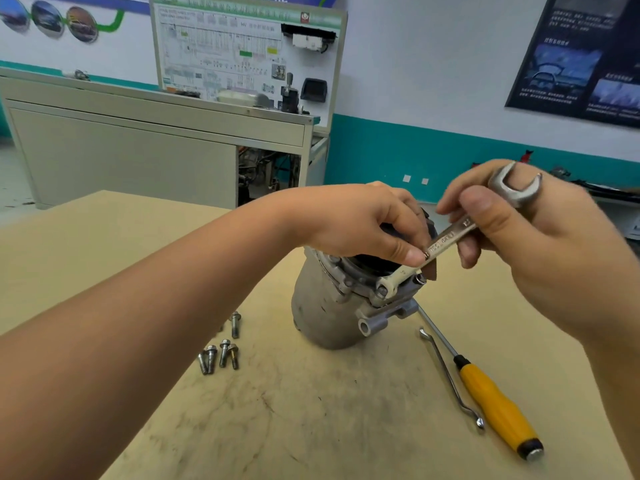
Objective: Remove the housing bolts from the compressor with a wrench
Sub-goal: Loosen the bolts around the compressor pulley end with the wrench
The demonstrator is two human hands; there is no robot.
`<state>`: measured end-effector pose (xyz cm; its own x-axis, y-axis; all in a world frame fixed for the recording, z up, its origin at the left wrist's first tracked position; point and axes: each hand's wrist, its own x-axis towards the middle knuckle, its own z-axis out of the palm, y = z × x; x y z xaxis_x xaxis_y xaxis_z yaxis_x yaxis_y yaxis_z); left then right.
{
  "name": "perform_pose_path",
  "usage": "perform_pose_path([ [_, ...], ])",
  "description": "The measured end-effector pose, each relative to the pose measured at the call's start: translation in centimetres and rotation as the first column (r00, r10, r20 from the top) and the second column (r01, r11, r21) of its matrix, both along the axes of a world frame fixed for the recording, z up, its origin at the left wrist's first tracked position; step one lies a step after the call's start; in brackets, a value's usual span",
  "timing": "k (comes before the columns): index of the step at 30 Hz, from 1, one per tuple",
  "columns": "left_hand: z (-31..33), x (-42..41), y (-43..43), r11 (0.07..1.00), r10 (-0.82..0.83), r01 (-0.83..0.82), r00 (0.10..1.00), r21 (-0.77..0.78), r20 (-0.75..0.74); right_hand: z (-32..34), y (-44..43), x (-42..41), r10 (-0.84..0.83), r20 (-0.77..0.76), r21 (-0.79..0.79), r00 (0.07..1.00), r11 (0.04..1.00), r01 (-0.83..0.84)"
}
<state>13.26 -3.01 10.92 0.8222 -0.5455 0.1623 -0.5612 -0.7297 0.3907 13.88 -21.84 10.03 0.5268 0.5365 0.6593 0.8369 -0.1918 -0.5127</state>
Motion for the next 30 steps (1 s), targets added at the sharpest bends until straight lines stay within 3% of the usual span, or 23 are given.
perform_pose_path([
  [21,0.0,0.2,-0.1,0.997,0.072,-0.071,0.997,-0.044,0.023,1.1,1.2,1.9,0.209,-0.299,0.226,0.931,0.964,-0.143],
  [26,-0.2,0.0,0.2,0.987,0.125,-0.124,0.992,-0.099,0.003,0.8,2.2,1.5,0.071,-0.191,0.108,0.979,0.993,-0.051],
  [30,-0.3,-0.2,0.0,0.987,0.121,-0.119,0.993,-0.109,0.014,0.8,1.9,1.2,0.055,-0.165,0.071,0.985,0.997,-0.044],
])
